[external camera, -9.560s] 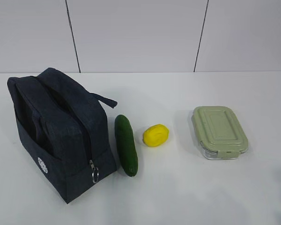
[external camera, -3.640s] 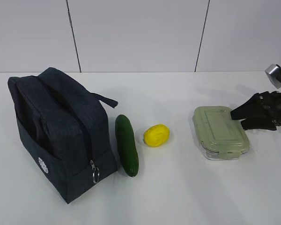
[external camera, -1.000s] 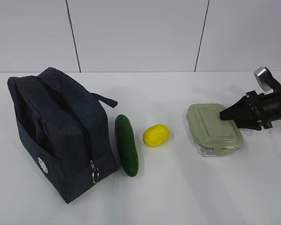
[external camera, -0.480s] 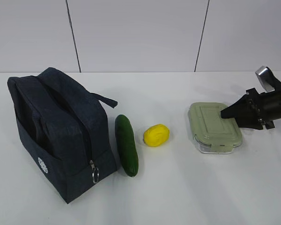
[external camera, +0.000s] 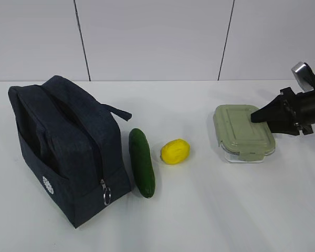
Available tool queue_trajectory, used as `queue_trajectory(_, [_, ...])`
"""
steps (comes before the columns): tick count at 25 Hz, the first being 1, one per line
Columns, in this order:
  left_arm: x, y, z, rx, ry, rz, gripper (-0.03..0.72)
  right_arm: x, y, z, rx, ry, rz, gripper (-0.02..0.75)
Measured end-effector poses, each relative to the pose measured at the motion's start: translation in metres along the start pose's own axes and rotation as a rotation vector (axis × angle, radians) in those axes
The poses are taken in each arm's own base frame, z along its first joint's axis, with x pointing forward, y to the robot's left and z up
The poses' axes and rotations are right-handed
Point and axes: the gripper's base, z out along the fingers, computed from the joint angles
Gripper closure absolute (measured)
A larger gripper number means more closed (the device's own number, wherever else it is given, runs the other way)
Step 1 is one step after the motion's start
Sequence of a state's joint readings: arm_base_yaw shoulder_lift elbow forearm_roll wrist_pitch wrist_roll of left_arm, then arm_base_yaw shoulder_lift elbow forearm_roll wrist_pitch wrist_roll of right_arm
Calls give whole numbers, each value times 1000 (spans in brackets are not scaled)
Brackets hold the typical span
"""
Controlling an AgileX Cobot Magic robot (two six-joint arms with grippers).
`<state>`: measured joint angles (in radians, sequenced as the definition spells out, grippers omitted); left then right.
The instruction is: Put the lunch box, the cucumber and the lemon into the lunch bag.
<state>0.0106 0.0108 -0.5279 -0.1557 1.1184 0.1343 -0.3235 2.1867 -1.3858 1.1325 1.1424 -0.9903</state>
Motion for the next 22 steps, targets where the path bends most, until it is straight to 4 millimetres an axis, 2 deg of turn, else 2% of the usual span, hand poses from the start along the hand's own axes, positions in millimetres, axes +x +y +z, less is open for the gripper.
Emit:
queue_trajectory(11, [0,0,0,0,0,0,257,-2,4,-3,3,-7,3,346])
queue_trajectory(22, [-4,-8,0,88,-42,-47,257,-2,5,-3,2,-8,5,346])
